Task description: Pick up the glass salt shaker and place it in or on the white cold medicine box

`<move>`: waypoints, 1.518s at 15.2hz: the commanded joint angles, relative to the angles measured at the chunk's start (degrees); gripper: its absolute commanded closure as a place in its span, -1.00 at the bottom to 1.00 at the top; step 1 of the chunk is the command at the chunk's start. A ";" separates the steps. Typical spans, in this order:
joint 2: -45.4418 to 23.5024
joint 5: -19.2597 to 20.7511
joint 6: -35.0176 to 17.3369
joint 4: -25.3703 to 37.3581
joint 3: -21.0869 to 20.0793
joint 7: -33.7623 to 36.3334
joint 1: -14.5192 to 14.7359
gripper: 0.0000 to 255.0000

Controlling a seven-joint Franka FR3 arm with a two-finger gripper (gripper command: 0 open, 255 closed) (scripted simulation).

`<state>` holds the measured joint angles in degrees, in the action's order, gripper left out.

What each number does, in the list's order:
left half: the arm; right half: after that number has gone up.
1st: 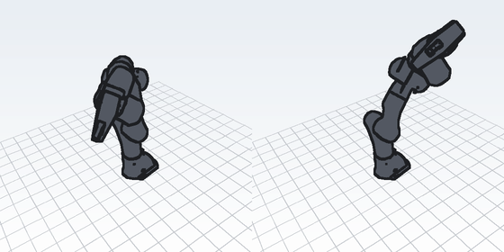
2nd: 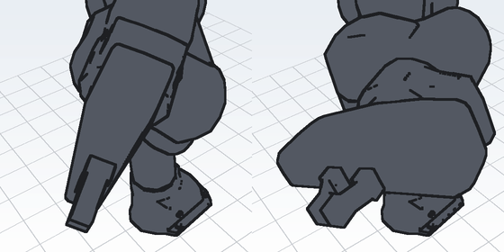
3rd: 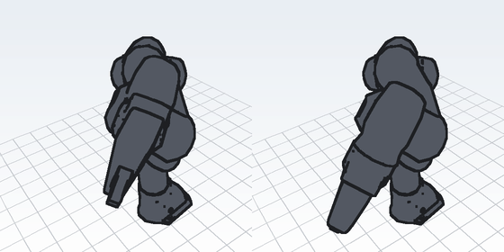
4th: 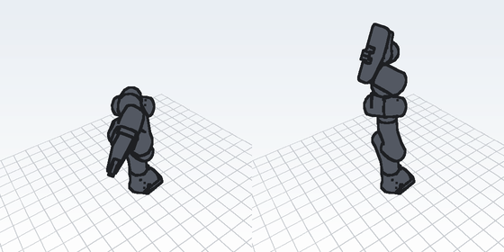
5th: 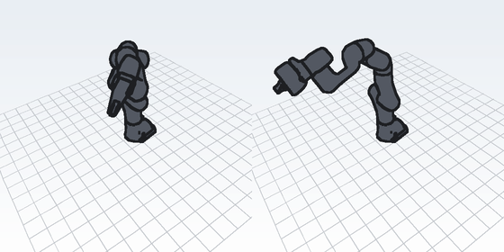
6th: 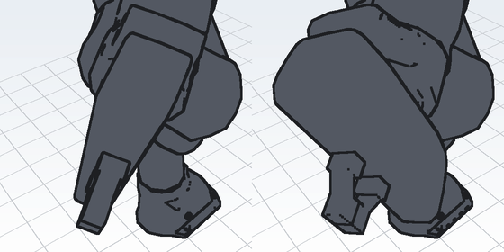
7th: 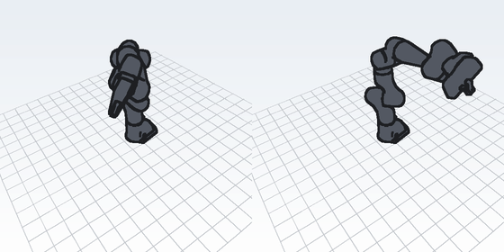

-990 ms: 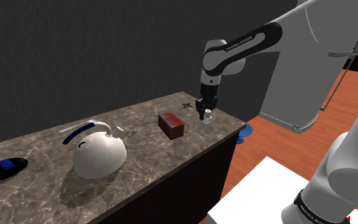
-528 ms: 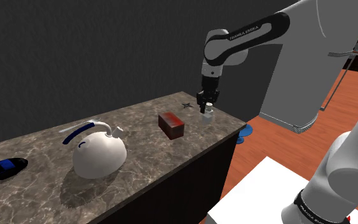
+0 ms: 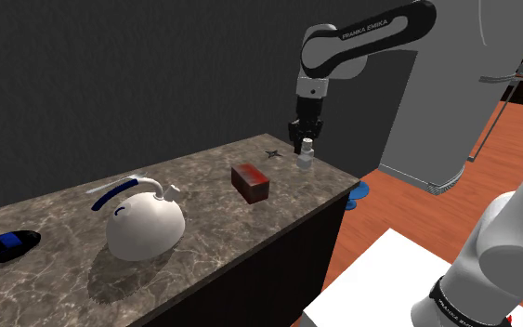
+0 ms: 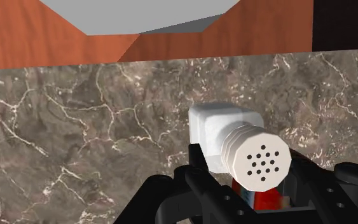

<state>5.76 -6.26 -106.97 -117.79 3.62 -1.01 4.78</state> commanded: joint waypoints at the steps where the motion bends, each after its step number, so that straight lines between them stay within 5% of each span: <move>1: 0.28 0.07 1.64 1.35 -0.02 0.21 0.01 1.00; 9: -12.85 -0.78 5.35 18.75 -2.59 5.53 2.57 1.00; 16: -29.38 -0.55 12.51 43.03 -4.37 10.80 5.19 1.00; 23: -29.23 -0.64 7.09 37.44 -4.35 10.21 5.28 1.00</move>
<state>-23.60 -6.89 -99.00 -79.38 -0.71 9.25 10.01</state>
